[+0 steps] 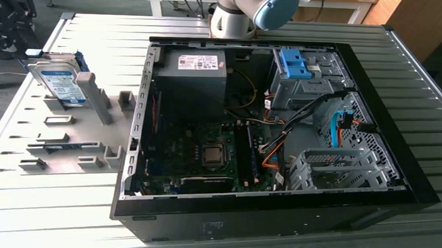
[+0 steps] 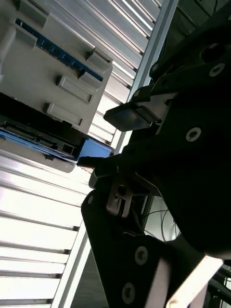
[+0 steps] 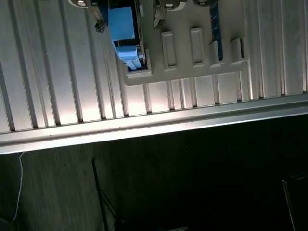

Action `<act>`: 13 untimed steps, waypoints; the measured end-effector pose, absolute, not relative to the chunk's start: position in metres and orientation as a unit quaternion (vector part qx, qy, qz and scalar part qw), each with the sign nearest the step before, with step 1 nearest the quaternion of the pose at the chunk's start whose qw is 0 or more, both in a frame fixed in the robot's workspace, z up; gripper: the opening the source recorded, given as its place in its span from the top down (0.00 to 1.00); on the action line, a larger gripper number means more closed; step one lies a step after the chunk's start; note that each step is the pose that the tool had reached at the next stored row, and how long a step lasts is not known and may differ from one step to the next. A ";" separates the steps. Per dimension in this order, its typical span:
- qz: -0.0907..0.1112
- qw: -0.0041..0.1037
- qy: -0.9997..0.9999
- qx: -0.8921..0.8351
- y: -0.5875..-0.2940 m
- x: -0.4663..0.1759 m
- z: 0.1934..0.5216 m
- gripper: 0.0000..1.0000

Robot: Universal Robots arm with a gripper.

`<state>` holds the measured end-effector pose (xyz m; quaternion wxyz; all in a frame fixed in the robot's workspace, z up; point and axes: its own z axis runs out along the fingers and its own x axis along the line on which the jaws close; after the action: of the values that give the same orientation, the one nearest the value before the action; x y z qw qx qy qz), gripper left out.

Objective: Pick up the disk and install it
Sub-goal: 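Pick up the disk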

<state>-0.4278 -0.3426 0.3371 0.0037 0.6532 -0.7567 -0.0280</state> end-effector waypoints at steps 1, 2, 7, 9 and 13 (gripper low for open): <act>-0.028 0.004 -0.753 0.657 -0.342 -0.428 0.337 0.51; -0.028 0.004 -0.752 0.659 -0.341 -0.428 0.336 0.51; -0.028 0.004 -0.751 0.660 -0.337 -0.431 0.332 0.51; -0.028 0.004 -0.740 0.672 -0.337 -0.431 0.330 0.51; -0.025 0.003 -0.733 0.680 -0.337 -0.433 0.326 0.51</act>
<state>-0.4329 -0.3366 0.3260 0.0031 0.6796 -0.7332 -0.0250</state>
